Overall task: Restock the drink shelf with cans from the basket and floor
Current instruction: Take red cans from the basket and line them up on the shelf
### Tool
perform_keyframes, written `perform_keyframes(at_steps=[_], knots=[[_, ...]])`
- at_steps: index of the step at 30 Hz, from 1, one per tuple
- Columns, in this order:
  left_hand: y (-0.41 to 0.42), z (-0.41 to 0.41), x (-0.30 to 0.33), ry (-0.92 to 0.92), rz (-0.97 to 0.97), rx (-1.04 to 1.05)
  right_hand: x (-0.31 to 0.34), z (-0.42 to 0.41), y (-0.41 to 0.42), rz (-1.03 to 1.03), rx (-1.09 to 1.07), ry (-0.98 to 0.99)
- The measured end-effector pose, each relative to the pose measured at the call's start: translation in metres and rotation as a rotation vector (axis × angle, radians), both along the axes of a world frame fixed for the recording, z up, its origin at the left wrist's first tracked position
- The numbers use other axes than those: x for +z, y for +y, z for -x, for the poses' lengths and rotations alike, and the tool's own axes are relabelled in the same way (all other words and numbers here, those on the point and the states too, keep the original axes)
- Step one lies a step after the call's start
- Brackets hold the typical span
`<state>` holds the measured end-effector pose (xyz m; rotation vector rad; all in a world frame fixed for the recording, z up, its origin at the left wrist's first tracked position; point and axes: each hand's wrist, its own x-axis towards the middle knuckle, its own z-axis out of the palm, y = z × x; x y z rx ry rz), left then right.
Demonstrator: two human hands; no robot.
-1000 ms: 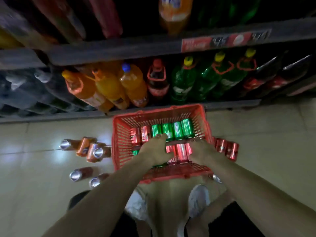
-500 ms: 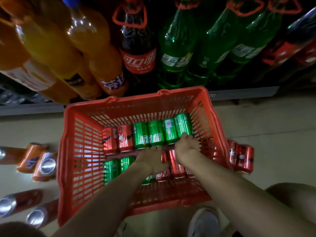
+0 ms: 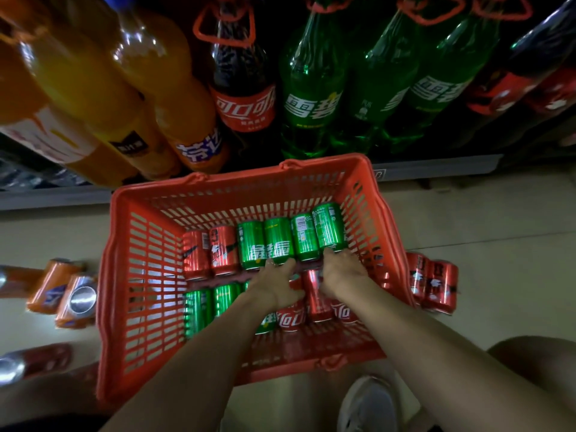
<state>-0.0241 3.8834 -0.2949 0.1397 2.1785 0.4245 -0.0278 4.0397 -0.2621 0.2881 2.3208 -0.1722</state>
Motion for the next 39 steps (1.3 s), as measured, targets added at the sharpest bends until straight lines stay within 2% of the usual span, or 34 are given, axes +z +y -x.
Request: perform_keyframes(at_steps=[8,12,15,17,20,25,28,31,33,39], knots=[[0.002,-0.012,-0.006,0.034,-0.212,0.068,0.003,-0.006,0.009,0.139,-0.256,0.024],[0.002,-0.019,-0.005,0.080,-0.247,0.337,0.007,-0.008,0.018,0.199,-0.399,-0.037],[-0.003,-0.023,-0.004,0.066,-0.217,0.457,0.006,-0.007,0.021,0.215,-0.385,-0.092],[-0.005,-0.023,-0.007,0.029,-0.272,0.480,0.002,-0.006,0.023,0.258,-0.381,-0.127],[-0.007,-0.022,-0.009,-0.044,-0.380,0.552,-0.002,-0.005,0.031,0.374,-0.486,-0.142],[0.000,-0.025,-0.012,-0.295,-0.614,0.977,-0.020,-0.011,0.036,0.593,-0.811,-0.144],[0.003,-0.026,-0.010,-0.480,-0.713,1.120,-0.024,-0.017,0.032,0.763,-1.007,-0.206],[0.006,-0.025,-0.011,-0.618,-0.771,1.146,-0.029,-0.024,0.030,0.876,-1.096,-0.236],[0.010,-0.026,-0.013,-0.644,-0.776,1.114,-0.036,-0.029,0.030,0.917,-1.105,-0.219],[0.015,-0.026,-0.019,-0.631,-0.725,1.077,-0.088,-0.031,0.036,0.786,-1.044,-0.278]])
